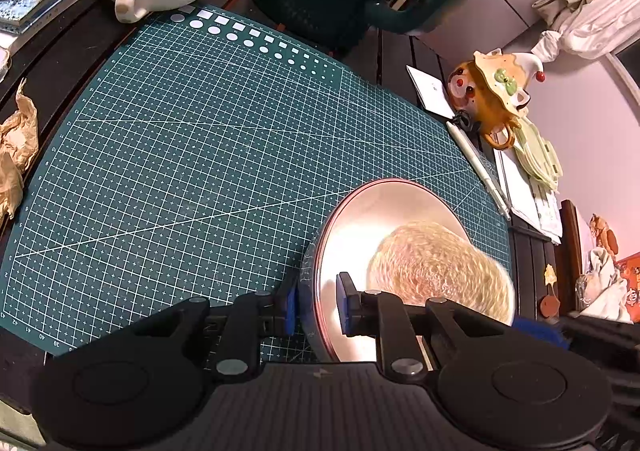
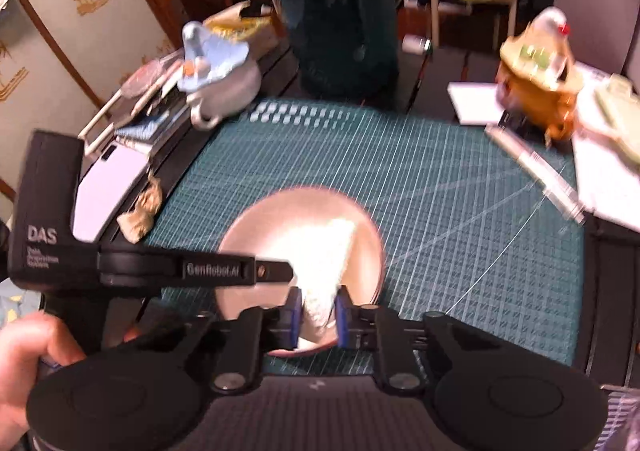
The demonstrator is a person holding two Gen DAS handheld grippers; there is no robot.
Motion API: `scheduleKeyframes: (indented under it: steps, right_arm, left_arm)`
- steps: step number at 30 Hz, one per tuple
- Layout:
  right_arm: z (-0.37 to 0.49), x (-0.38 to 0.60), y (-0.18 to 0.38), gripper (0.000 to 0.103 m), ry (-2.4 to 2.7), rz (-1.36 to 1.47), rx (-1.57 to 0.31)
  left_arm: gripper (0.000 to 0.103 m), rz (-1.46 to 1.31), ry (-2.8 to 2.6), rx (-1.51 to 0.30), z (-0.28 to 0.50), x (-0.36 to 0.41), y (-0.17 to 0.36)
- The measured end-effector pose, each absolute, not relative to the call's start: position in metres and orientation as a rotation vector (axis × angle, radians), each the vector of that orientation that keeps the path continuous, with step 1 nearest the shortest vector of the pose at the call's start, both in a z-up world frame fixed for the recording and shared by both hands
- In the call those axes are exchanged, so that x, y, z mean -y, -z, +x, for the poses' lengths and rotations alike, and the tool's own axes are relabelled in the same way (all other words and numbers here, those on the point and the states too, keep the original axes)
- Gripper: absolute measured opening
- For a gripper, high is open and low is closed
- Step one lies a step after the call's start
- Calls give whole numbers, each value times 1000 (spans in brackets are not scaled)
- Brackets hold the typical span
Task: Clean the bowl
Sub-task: 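Hold the bowl with the left tool while the right tool scrubs the bottom again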
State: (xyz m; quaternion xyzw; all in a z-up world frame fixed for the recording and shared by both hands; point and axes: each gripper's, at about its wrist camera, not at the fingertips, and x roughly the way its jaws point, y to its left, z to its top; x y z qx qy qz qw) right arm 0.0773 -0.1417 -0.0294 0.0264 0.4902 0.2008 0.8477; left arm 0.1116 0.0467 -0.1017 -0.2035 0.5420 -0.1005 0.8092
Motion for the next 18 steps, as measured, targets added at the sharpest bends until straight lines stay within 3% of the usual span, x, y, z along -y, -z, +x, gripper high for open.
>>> scheduleKeyframes:
  steps: [11, 13, 18]
  right_arm:
    - [78, 133, 43, 18, -471, 28, -1097]
    - [76, 129, 43, 13, -473, -3, -1102]
    - [71, 133, 32, 12, -468, -27, -1075]
  left_arm:
    - [18, -431, 213, -1160, 112, -44, 100]
    - [18, -430, 214, -1161, 112, -44, 100]
    - [18, -435, 216, -1163, 112, -45, 100]
